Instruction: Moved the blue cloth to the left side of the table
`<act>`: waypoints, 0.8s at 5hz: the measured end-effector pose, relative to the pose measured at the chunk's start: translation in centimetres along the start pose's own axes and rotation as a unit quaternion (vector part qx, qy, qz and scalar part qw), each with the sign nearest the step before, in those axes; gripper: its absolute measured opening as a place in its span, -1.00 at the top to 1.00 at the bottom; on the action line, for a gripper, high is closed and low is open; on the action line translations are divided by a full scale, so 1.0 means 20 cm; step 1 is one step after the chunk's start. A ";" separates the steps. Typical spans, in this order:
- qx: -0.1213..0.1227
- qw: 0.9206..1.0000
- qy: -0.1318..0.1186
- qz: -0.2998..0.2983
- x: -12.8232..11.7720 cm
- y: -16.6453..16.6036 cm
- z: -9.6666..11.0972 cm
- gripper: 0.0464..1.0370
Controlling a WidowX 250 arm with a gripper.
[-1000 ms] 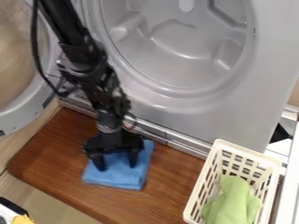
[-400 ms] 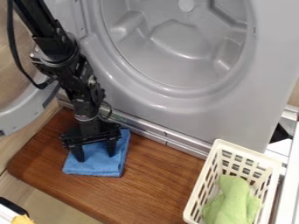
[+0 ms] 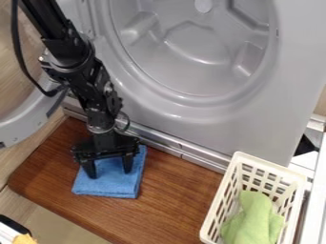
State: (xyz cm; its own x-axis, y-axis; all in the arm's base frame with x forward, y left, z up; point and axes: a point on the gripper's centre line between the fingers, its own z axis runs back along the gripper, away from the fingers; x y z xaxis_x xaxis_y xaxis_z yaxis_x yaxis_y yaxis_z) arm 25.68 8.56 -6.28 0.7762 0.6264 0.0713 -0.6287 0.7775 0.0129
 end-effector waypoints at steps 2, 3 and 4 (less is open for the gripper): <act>-0.002 1.000 -0.024 -0.002 -0.02 -0.01 0.20 -0.92; -0.013 0.999 -0.046 -0.006 -0.04 0.00 0.32 -0.92; -0.014 0.999 -0.047 -0.006 -0.04 0.00 0.32 -0.92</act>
